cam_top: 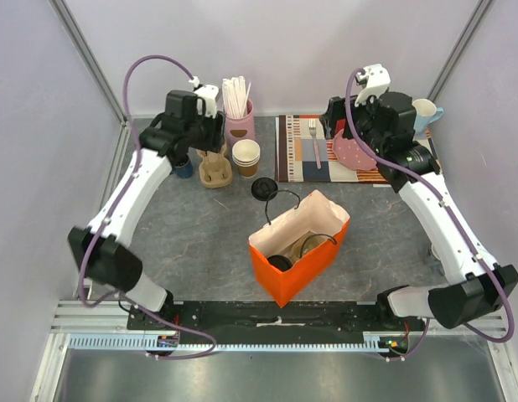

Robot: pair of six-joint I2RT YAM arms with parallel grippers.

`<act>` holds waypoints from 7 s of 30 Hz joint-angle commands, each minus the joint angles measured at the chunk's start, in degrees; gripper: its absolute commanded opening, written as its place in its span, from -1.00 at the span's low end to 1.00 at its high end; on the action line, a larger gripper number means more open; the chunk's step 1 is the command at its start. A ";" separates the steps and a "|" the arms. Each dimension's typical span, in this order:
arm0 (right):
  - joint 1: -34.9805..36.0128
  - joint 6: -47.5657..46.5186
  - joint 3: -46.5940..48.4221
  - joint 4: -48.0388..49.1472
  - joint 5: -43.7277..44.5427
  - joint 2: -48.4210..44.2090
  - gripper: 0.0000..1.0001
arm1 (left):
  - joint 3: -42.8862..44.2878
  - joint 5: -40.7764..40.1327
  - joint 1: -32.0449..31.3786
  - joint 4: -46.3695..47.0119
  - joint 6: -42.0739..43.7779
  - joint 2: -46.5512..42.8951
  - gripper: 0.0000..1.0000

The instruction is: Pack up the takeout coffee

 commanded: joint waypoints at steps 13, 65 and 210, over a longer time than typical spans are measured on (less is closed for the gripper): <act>-1.72 -3.18 4.05 1.30 2.88 6.41 0.96 | 24.48 -7.72 -0.53 5.42 -11.88 31.31 0.15; -1.89 -1.68 3.26 -3.01 0.33 5.53 0.96 | 47.87 2.39 5.36 18.86 -3.01 45.64 -0.12; -4.97 1.21 -9.04 -2.47 7.63 -8.88 0.96 | 61.67 46.09 -24.78 -11.89 1.03 17.95 -0.95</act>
